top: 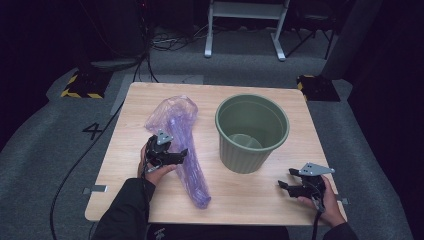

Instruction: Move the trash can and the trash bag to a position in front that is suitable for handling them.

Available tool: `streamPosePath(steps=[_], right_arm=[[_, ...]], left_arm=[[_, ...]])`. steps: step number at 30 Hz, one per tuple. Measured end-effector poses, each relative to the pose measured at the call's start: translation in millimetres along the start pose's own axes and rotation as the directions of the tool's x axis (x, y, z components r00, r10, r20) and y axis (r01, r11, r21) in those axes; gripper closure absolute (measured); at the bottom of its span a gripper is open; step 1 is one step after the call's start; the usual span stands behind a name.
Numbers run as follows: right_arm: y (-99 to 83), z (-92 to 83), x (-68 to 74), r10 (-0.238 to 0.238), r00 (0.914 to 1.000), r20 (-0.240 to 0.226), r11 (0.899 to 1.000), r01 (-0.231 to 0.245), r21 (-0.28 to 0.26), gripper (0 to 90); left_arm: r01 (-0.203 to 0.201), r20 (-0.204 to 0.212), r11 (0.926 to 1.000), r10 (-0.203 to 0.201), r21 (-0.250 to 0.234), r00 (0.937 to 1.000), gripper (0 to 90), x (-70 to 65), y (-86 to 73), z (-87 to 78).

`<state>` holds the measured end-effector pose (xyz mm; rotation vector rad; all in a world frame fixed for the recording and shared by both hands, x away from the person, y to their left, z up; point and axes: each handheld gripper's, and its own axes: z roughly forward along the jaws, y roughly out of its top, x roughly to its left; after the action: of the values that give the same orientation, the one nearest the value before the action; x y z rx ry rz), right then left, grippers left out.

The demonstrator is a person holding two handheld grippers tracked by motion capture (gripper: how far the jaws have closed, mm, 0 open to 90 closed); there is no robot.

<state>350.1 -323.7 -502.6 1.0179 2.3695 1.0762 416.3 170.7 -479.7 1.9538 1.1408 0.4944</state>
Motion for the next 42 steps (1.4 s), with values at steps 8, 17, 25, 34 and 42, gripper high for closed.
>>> streamPosePath(steps=[8, 17, 25, 34, 42], right_arm=[[0.0, 0.1, 0.0, -0.001, 1.0, 0.002, 1.0, 0.001, 0.0, 29.6], [-0.3, -0.5, 1.2, -0.01, 0.9999, -0.003, 1.0, 0.01, 0.0, 28.7], [-0.3, -0.7, 2.2, -0.021, 0.9997, -0.01, 1.0, 0.021, -0.002, 28.8], [-0.3, -0.6, 2.4, -0.02, 0.9998, -0.004, 1.0, 0.02, -0.001, 28.4], [-0.3, -0.4, 2.1, -0.019, 0.9998, -0.006, 1.0, 0.019, -0.001, 28.5]], left_arm=[[0.016, 0.035, 0.9972, -0.014, -0.073, 0.9993, 16.1, -6.8, 11.0, -9.0], [-0.018, 0.009, 0.9957, 0.017, 0.09, 0.9998, 17.5, 1.1, 0.5, 18.3], [-0.002, -0.012, 0.9917, 0.003, 0.129, 0.9999, 17.3, 4.7, -4.0, 30.4], [0.004, -0.065, 0.9921, 0.005, 0.126, 0.9979, 17.7, 2.7, -4.2, 32.4], [0.028, -0.061, 0.9959, -0.023, 0.086, 0.9979, 59.2, 6.9, -5.3, 27.2]])
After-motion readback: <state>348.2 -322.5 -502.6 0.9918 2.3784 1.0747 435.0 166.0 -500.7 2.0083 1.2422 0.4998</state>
